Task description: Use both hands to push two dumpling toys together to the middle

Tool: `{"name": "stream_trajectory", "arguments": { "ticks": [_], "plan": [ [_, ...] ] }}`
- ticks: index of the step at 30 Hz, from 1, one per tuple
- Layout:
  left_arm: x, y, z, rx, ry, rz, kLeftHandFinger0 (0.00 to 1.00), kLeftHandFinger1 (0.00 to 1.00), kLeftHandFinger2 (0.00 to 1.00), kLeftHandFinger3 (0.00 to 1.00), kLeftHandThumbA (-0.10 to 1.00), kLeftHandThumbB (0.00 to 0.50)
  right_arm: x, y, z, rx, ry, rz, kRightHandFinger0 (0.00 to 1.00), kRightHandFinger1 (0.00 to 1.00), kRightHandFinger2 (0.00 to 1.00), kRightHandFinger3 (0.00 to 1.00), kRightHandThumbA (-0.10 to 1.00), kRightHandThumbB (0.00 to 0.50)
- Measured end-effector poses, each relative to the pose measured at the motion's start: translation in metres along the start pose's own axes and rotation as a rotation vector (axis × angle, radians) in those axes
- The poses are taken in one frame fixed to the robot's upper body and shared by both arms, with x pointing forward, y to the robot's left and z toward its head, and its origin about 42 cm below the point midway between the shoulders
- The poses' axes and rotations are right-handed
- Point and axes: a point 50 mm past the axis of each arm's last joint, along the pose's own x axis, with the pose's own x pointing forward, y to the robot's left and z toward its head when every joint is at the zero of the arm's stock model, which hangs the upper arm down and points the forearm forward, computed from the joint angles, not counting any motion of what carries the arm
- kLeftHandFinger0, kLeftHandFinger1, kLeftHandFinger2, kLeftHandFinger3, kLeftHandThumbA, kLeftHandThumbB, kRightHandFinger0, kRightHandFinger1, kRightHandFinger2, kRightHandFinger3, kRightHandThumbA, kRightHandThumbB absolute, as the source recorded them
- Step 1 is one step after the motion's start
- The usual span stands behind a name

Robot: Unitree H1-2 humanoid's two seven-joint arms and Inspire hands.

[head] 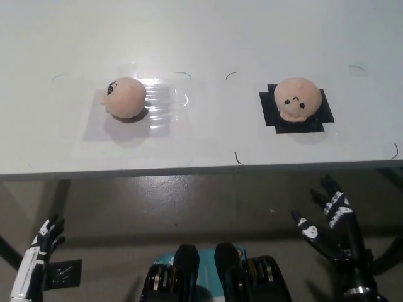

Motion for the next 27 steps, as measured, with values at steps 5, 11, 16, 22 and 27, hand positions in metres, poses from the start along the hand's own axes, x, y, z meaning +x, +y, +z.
{"name": "stream_trajectory", "arguments": {
  "ticks": [5,11,16,22,27],
  "plan": [
    [-0.007,0.0,0.025,-0.014,-0.095,-0.018,1.0,1.0,1.0,1.0,1.0,0.17,-0.009,-0.003,0.033,0.012,-0.12,0.02,0.74,0.76,0.89,0.98,0.75,0.102],
    [-0.012,0.0,0.074,-0.05,-0.274,-0.03,1.0,1.0,1.0,1.0,1.0,0.226,-0.008,-0.002,0.072,0.041,-0.27,0.036,0.77,0.8,0.91,1.0,0.78,0.145],
    [-0.013,-0.002,0.12,-0.091,-0.431,-0.042,1.0,1.0,1.0,1.0,1.0,0.255,0.007,-0.002,0.1,0.052,-0.385,0.035,0.82,0.85,0.99,1.0,0.81,0.136],
    [0.008,0.007,0.153,-0.097,-0.542,-0.027,1.0,1.0,1.0,1.0,1.0,0.274,0.046,-0.015,0.129,0.022,-0.495,0.013,1.0,1.0,1.0,1.0,0.92,0.142],
    [0.053,0.033,0.183,-0.054,-0.615,0.008,1.0,1.0,1.0,1.0,1.0,0.283,0.094,-0.028,0.143,-0.006,-0.503,0.016,1.0,1.0,1.0,1.0,0.95,0.145]
  ]
}}
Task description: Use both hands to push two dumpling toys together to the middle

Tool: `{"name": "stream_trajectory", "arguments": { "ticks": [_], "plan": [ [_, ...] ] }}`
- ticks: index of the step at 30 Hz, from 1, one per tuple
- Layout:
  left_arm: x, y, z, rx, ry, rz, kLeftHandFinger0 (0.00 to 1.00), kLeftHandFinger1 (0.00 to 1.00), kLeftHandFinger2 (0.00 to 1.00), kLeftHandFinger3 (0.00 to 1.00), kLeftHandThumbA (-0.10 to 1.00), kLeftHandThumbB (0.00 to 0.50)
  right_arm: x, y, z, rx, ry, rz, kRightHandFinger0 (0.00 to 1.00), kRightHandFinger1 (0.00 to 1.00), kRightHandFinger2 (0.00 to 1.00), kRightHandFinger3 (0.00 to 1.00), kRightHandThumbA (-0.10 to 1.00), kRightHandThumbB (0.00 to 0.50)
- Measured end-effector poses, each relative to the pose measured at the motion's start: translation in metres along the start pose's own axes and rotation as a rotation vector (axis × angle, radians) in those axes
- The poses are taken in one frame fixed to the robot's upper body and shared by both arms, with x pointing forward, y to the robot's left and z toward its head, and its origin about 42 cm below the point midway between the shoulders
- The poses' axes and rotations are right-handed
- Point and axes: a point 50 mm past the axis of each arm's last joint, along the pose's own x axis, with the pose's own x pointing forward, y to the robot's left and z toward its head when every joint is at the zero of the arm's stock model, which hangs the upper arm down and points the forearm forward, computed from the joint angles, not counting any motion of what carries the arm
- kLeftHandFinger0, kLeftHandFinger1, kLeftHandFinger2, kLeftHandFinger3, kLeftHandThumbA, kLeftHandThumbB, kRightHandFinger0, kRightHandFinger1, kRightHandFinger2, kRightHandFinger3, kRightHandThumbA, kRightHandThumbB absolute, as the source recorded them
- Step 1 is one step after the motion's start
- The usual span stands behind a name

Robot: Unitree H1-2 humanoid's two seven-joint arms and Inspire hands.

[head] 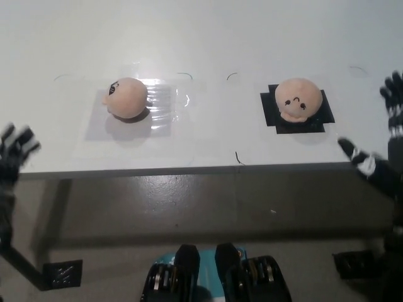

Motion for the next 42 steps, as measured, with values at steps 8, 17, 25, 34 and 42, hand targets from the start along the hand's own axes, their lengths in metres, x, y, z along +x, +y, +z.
{"name": "stream_trajectory", "arguments": {
  "ticks": [8,17,25,34,42],
  "plan": [
    [0.088,0.039,-0.032,0.067,0.021,0.032,1.0,1.0,1.0,1.0,1.0,0.285,0.077,-0.012,-0.029,-0.008,0.066,-0.017,1.0,1.0,1.0,1.0,0.99,0.139],
    [0.158,0.052,-0.076,0.088,0.153,0.033,1.0,1.0,1.0,1.0,1.0,0.312,0.131,-0.033,-0.065,0.034,0.214,-0.099,1.0,1.0,1.0,1.0,0.98,0.098],
    [0.211,0.05,-0.108,0.115,0.305,0.012,1.0,1.0,1.0,1.0,1.0,0.385,0.167,-0.043,-0.084,0.097,0.326,-0.166,1.0,1.0,1.0,1.0,0.96,0.091],
    [0.223,0.035,-0.146,0.105,0.498,-0.013,1.0,1.0,1.0,1.0,1.0,0.403,0.148,-0.041,-0.121,0.147,0.508,-0.222,1.0,1.0,1.0,1.0,0.99,0.136],
    [0.209,-0.008,-0.168,0.047,0.559,-0.06,1.0,1.0,1.0,1.0,1.0,0.397,0.13,-0.037,-0.137,0.172,0.602,-0.237,1.0,1.0,1.0,1.0,0.99,0.151]
  ]
}}
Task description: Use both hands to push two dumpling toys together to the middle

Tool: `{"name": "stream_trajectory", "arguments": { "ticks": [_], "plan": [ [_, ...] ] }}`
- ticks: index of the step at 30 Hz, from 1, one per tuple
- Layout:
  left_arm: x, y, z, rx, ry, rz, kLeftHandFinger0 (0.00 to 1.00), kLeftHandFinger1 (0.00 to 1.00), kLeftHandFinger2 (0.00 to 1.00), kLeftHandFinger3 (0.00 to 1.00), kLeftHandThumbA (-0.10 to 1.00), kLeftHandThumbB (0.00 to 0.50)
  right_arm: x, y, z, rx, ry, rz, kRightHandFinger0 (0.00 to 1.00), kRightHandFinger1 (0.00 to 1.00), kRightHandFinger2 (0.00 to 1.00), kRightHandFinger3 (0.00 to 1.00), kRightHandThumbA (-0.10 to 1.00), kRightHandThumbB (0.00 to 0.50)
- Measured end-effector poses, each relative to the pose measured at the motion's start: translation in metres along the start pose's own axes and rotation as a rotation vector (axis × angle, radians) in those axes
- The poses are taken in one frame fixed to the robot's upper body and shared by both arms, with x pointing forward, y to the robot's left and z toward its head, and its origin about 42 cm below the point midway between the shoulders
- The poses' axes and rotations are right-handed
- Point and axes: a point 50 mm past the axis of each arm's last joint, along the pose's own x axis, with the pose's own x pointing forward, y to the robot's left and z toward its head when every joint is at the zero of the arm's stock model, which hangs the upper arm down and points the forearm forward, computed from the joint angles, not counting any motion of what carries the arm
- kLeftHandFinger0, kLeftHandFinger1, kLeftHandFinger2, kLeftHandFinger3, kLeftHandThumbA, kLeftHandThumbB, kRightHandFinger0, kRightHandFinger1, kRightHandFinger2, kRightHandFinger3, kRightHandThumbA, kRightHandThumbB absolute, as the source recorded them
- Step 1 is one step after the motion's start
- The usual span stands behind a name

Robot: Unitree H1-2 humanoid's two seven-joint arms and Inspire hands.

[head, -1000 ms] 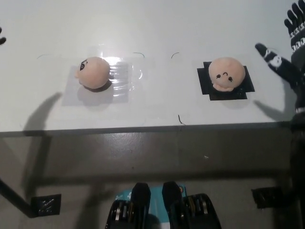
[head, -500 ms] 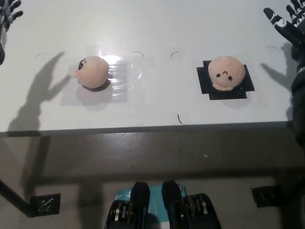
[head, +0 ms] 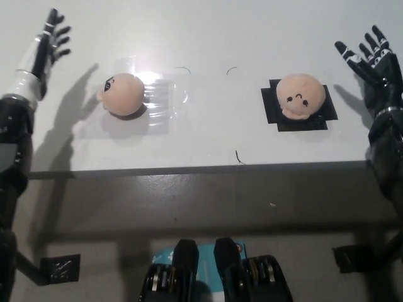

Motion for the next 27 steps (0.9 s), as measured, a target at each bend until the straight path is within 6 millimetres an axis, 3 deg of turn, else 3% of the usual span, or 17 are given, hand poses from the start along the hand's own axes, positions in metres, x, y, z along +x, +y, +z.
{"name": "stream_trajectory", "arguments": {
  "ticks": [3,6,8,11,15,20,27],
  "plan": [
    [0.001,-0.017,-0.001,0.001,-0.004,-0.031,1.0,1.0,1.0,1.0,1.0,0.417,-0.003,0.001,-0.007,0.004,0.023,0.0,1.0,1.0,1.0,1.0,0.99,0.148],
    [0.002,-0.028,0.0,-0.003,-0.013,-0.049,1.0,1.0,1.0,1.0,1.0,0.44,-0.005,0.005,-0.013,0.011,0.036,0.006,1.0,1.0,1.0,1.0,0.99,0.198],
    [0.002,-0.033,-0.001,-0.001,-0.016,-0.057,1.0,1.0,1.0,1.0,1.0,0.432,-0.007,0.009,-0.018,0.017,0.042,0.012,1.0,1.0,1.0,1.0,0.99,0.197],
    [0.0,-0.036,-0.004,0.001,-0.022,-0.064,1.0,1.0,1.0,1.0,1.0,0.382,-0.01,0.013,-0.024,0.023,0.049,0.02,1.0,1.0,1.0,1.0,0.98,0.179],
    [-0.009,-0.046,-0.014,-0.006,-0.026,-0.077,1.0,1.0,1.0,1.0,1.0,0.432,-0.015,0.017,-0.033,0.03,0.061,0.029,1.0,1.0,1.0,1.0,1.0,0.133],
    [-0.018,-0.055,-0.028,-0.022,-0.007,-0.091,1.0,1.0,1.0,1.0,1.0,0.394,-0.021,0.024,-0.045,0.043,0.082,0.039,1.0,1.0,1.0,1.0,1.0,0.107],
    [-0.027,-0.057,-0.039,-0.032,0.007,-0.094,1.0,1.0,1.0,1.0,1.0,0.379,-0.025,0.03,-0.051,0.054,0.083,0.061,1.0,1.0,1.0,1.0,1.0,0.114]
  ]
}}
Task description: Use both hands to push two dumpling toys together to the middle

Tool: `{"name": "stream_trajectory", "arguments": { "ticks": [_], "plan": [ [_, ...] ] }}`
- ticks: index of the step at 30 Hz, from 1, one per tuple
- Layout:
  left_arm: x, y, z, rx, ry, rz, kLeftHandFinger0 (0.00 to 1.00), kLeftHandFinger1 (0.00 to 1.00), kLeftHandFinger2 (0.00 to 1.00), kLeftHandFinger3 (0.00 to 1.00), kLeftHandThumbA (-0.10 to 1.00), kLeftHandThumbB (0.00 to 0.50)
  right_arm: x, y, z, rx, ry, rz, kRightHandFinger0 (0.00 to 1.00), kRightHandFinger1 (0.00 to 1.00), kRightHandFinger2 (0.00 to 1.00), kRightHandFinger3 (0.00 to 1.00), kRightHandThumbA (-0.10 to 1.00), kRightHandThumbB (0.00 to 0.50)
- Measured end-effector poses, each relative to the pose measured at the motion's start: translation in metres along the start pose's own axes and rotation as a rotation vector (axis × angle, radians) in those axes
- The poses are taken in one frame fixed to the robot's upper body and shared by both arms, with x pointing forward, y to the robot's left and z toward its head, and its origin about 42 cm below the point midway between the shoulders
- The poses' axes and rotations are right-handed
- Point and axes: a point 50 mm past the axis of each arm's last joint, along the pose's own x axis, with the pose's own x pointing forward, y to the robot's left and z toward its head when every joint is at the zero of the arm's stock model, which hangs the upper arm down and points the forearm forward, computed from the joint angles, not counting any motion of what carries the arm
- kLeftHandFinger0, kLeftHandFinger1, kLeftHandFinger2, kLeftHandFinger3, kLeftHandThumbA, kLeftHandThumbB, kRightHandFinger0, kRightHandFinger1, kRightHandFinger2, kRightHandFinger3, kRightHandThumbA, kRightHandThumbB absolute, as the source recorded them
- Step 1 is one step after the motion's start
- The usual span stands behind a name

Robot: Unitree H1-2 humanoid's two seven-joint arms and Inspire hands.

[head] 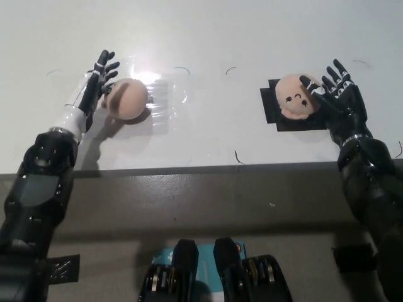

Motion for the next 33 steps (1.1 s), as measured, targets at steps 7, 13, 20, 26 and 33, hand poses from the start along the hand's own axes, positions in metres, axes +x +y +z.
{"name": "stream_trajectory", "arguments": {
  "ticks": [7,13,20,26,33],
  "plan": [
    [-0.008,0.002,-0.014,-0.016,0.034,0.013,1.0,1.0,1.0,1.0,1.0,0.381,0.001,0.005,0.003,0.02,-0.026,0.011,1.0,1.0,1.0,1.0,0.99,0.11],
    [-0.016,0.003,-0.023,-0.029,0.044,0.023,1.0,1.0,1.0,1.0,1.0,0.37,0.0,0.017,-0.001,0.041,-0.033,0.025,1.0,1.0,1.0,1.0,1.0,0.095],
    [-0.014,-0.01,-0.027,-0.078,0.052,0.027,1.0,1.0,1.0,1.0,1.0,0.414,-0.003,0.036,-0.011,0.072,-0.022,0.047,1.0,1.0,1.0,1.0,0.95,0.105],
    [-0.009,-0.032,-0.024,-0.112,0.034,0.008,1.0,1.0,1.0,1.0,1.0,0.386,-0.008,0.057,-0.023,0.124,-0.004,0.063,1.0,1.0,1.0,1.0,0.99,0.131],
    [-0.004,-0.058,-0.018,-0.126,0.014,-0.019,1.0,1.0,1.0,1.0,1.0,0.393,-0.013,0.077,-0.033,0.166,0.015,0.083,1.0,1.0,1.0,1.0,0.99,0.127]
  ]
}}
